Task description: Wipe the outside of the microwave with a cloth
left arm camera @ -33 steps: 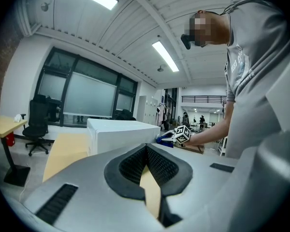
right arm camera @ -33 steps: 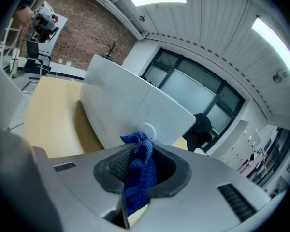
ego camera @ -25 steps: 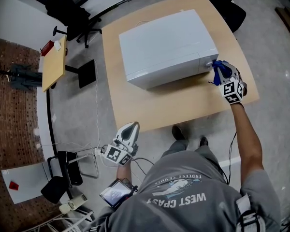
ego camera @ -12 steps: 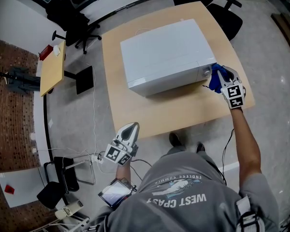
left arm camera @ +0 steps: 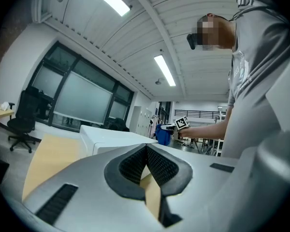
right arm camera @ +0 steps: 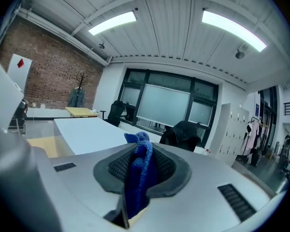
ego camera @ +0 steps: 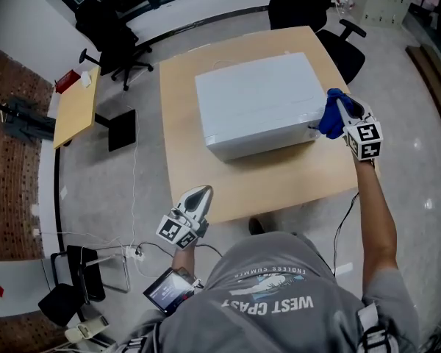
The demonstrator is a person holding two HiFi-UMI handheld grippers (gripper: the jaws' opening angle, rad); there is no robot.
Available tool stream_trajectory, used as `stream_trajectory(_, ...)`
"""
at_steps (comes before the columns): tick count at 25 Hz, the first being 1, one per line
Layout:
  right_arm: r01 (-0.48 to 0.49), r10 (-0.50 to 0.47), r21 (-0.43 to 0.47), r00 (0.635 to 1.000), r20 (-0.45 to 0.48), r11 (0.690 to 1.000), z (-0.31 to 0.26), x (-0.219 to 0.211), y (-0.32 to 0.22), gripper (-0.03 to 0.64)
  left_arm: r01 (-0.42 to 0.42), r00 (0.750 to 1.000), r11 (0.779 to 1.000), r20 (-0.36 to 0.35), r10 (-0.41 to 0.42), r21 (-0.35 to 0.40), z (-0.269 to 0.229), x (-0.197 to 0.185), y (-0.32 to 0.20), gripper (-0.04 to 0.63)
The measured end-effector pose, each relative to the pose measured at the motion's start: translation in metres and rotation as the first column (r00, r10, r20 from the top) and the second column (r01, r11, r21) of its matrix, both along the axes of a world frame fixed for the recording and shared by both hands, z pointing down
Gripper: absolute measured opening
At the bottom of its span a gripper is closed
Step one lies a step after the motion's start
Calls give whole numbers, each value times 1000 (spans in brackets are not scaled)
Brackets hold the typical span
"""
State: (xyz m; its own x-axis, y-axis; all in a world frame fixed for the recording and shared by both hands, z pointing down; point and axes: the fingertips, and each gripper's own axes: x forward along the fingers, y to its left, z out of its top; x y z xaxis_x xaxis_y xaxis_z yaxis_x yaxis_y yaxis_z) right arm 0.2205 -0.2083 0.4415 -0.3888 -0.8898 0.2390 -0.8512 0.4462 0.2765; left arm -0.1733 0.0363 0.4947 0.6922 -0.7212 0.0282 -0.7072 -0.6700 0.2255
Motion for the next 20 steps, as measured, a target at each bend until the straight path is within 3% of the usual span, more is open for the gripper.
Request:
stream_trajectory(7,-23,23,9,997,-76,1000,-31,-16,-52,69,-37,999,999,-26,37,13,0,-13,-12,22)
stream_trajectory(13,-49,37,-95,992,-124,994,-2,-33,-114,69,-35,999,999,-23,35,6,-2,-30,-25,23)
stream_trajectory(20,-38,-11,-241,980,-198,970,53,-43,-154,69,14,1000,1000,-26,-14,8,-1,-38,-37,23)
